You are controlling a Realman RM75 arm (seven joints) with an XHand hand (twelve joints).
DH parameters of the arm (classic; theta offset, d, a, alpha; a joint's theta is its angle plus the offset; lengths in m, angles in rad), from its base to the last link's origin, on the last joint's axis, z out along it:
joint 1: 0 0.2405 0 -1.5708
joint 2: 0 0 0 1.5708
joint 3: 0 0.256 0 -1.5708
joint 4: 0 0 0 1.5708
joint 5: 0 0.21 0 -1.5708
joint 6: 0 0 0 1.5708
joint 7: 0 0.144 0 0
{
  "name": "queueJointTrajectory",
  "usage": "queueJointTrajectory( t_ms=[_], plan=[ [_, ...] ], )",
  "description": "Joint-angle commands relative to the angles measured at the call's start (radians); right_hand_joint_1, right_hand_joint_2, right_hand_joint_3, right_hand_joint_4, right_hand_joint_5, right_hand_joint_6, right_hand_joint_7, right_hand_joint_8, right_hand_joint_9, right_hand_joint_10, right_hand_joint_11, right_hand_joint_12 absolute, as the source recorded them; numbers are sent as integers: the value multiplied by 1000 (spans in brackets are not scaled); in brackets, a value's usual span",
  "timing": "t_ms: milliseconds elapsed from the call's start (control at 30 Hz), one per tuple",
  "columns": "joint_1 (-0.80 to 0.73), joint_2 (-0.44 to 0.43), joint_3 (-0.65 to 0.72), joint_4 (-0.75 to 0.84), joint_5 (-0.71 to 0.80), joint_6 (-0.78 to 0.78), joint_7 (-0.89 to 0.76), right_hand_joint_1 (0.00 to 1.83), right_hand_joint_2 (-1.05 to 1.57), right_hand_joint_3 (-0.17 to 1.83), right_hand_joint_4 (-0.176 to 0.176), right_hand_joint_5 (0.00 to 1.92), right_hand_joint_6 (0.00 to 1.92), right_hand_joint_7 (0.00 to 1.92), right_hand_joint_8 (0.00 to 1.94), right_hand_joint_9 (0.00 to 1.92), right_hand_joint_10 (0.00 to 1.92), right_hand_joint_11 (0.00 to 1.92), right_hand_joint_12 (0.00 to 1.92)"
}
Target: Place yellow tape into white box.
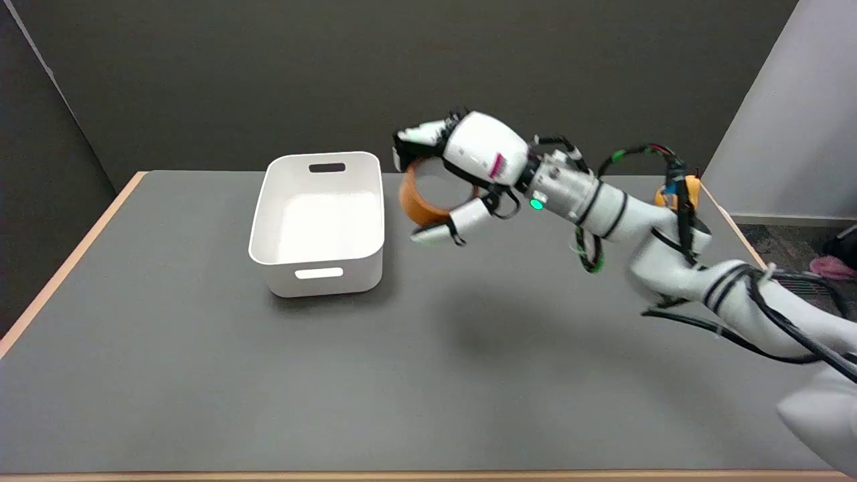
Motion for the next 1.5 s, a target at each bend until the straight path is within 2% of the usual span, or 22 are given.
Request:
queueJointTrajectory(
  t_ms=[33,167,333,500,700,767,900,933,967,1000,1033,1067,1200,1267,1500],
  plan=[
    [281,-288,-165,-139,10,-273,-72,1349,1103,246,-176,560,1551,844,1256,830,1444,918,1859],
    [324,-377,-248,-231,113,-363,-212,1349,1103,247,-176,561,1551,845,1257,829,1444,913,1851],
    [347,-475,-306,-382,276,-371,-363,1350,1096,258,-176,568,1549,847,1256,828,1442,909,1837],
    [348,-548,-332,-473,333,-374,-395,1350,1094,260,-175,570,1550,847,1257,828,1439,904,1826],
    [334,-591,-339,-521,334,-393,-395,1347,1093,264,-170,576,1554,844,1259,826,1438,908,1821],
    [329,-594,-341,-525,334,-395,-395,1187,1036,442,-93,608,1592,886,1287,843,1440,874,1872],
    [308,-585,-339,-516,334,-393,-385,1176,1038,443,-86,609,1593,886,1292,850,1425,867,1870],
    [305,-583,-337,-512,334,-394,-385,1171,1080,373,-87,590,1596,870,1301,828,1372,836,1821],
    [301,-580,-333,-506,334,-395,-385,1159,1179,206,-87,547,1604,833,1323,779,1247,765,1706],
    [298,-576,-330,-502,334,-395,-385,934,1014,385,-34,375,1175,595,1005,565,1011,569,1508],
    [296,-571,-327,-494,334,-395,-385,574,686,776,55,119,469,228,471,244,698,290,1251],
    [292,-562,-319,-482,334,-395,-385,404,534,962,96,-1,136,54,216,92,552,159,1123],
    [262,-510,-276,-407,358,-395,-385,372,536,971,84,-1,38,-1,67,11,447,115,1000],
    [243,-471,-251,-361,381,-392,-385,356,508,915,90,-1,39,-1,44,10,413,47,1128],
    [174,-294,-84,-253,523,-329,-385,339,532,928,91,-1,55,-1,101,29,435,40,1089]
  ],
)
